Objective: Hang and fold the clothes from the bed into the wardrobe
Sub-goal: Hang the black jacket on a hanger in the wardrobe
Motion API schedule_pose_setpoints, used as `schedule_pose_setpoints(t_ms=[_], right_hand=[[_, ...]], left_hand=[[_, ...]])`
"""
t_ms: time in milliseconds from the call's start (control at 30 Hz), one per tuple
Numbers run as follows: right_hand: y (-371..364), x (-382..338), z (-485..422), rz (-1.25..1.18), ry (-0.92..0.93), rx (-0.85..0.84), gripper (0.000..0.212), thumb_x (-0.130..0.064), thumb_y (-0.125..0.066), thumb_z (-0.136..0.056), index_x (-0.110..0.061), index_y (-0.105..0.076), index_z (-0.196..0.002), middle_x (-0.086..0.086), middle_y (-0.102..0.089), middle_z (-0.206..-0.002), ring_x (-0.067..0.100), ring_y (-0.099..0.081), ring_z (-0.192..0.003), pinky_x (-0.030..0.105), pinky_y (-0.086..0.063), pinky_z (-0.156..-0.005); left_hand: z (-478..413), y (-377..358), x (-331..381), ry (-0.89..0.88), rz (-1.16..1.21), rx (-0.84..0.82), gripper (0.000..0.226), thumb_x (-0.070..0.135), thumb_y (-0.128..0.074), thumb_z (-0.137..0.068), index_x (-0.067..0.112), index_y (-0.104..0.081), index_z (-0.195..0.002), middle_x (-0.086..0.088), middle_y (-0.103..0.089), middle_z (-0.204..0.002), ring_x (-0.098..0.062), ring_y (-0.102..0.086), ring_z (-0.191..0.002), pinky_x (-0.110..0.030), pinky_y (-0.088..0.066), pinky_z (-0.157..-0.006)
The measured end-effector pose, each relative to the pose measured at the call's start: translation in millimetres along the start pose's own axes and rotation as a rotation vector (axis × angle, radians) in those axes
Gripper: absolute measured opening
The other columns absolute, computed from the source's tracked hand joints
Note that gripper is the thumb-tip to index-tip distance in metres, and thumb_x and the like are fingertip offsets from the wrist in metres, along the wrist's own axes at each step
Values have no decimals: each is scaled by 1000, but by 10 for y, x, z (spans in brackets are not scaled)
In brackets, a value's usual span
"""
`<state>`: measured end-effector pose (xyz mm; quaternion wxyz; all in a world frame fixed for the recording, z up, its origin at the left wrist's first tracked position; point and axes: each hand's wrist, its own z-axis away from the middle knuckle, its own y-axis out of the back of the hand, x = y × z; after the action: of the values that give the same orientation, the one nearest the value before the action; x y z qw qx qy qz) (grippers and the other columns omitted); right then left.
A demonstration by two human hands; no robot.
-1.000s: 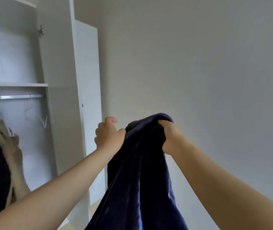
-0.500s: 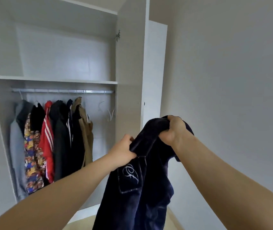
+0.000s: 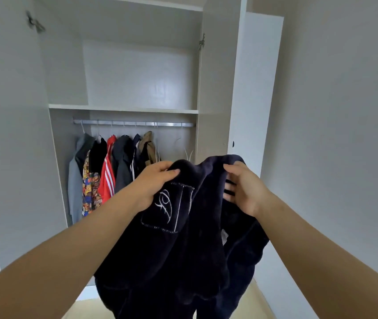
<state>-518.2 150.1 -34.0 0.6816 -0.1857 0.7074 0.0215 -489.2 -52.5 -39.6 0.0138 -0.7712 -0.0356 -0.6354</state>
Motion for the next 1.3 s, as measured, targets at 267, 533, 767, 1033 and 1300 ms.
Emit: schedule_pose_setpoints(t_ms=[267,533,767,1033,1300], right_hand=[[-250,-51,-104,245,-2,-355,9,-8,-55,-84,-9,-63,-84,6,-66,-72,17,-66,-66,26,-54,-62],[-346,155,-134,681,13,-569,14,-6,-58,-79,-8,-63,-66,0,-58,-62,10,-60,-62,16,-48,-57],[-160,153,-149,673,43,-613,20,-10,-58,-68,-7,-44,-55,3,-40,-55,12,-45,-53,16,-38,-50],[-41,235,-275,681,69,-530,39,-4,-53,-72,-20,-45,-37,-9,-39,-43,3,-43,-41,12,-35,-44],[5,460,-615,745,146,-318,13,-7,-54,-75,2,-63,-72,7,-50,-67,16,-48,-64,21,-40,-58]], left_hand=[[52,127,-58,378,224,44,45,56,-55,-83,21,-61,-111,-8,-63,-114,-26,-61,-102,-45,-52,-75],[199,-24,-372,693,339,-7,62,24,-71,-74,9,-46,-129,-21,-51,-123,-36,-58,-102,-45,-55,-71],[329,-84,-634,792,-283,-74,36,49,-48,-91,15,-55,-80,-2,-53,-67,-13,-44,-62,-25,-41,-64],[237,-221,-768,411,-125,-244,73,75,-46,-63,33,-50,-122,8,-58,-127,-13,-52,-121,-35,-41,-101],[-11,287,-940,455,-727,-332,31,35,-69,-81,14,-65,-103,-3,-68,-101,-22,-64,-100,-28,-48,-92]])
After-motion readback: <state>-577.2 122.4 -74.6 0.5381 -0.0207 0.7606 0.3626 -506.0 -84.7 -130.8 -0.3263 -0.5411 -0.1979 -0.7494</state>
